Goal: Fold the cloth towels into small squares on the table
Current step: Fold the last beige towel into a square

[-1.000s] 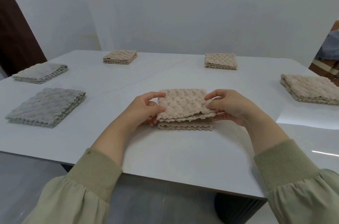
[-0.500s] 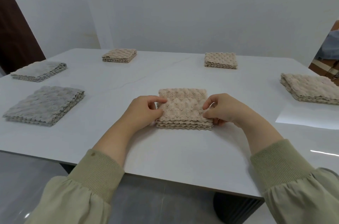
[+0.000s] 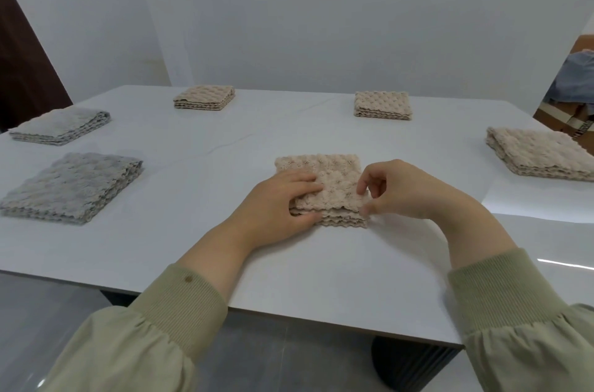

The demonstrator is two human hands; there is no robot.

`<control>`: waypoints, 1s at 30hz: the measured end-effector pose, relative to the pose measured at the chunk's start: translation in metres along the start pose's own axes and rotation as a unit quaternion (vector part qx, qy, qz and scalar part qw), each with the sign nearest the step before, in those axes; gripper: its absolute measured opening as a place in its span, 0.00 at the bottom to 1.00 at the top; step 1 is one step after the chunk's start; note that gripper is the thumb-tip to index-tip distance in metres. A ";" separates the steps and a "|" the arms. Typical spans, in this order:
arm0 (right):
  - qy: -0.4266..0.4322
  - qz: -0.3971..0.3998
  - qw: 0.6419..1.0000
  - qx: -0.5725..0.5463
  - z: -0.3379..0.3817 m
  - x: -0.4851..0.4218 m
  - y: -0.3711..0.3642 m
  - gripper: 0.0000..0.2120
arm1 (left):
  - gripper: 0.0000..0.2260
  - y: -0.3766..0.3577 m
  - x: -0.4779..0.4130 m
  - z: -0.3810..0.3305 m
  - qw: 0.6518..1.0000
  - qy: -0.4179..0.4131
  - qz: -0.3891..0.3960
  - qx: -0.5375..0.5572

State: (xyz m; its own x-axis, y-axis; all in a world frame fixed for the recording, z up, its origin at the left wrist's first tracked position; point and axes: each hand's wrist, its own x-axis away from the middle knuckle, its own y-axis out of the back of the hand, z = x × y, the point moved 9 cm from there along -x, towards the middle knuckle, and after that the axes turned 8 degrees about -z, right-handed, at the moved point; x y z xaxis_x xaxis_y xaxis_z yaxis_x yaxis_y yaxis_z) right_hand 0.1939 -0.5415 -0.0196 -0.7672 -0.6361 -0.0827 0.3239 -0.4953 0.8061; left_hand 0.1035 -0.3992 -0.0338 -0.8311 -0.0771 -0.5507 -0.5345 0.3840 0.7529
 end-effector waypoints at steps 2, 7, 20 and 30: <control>0.008 0.017 0.999 0.030 -0.001 0.001 -0.005 0.13 | 0.22 0.000 0.000 0.001 1.000 0.008 0.003 0.007; 0.028 -0.020 0.999 0.017 0.005 0.000 0.002 0.07 | 0.20 0.000 0.000 0.002 0.999 0.025 0.007 0.031; 0.041 -0.003 0.999 0.003 0.014 0.003 -0.004 0.04 | 0.10 0.019 -0.002 -0.016 0.994 -0.055 -0.095 0.006; 0.061 0.009 0.997 0.056 0.015 0.004 -0.014 0.07 | 0.07 0.014 0.001 -0.013 0.997 -0.035 -0.063 0.020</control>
State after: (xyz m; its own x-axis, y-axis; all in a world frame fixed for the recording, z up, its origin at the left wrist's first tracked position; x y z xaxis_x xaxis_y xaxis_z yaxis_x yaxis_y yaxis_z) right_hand 0.1779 -0.5280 -0.0220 -0.6862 -0.7150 -0.1340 0.2673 -0.4191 0.8677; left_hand 0.0934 -0.4059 -0.0190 -0.7447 -0.0639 -0.6643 -0.6259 0.4122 0.6621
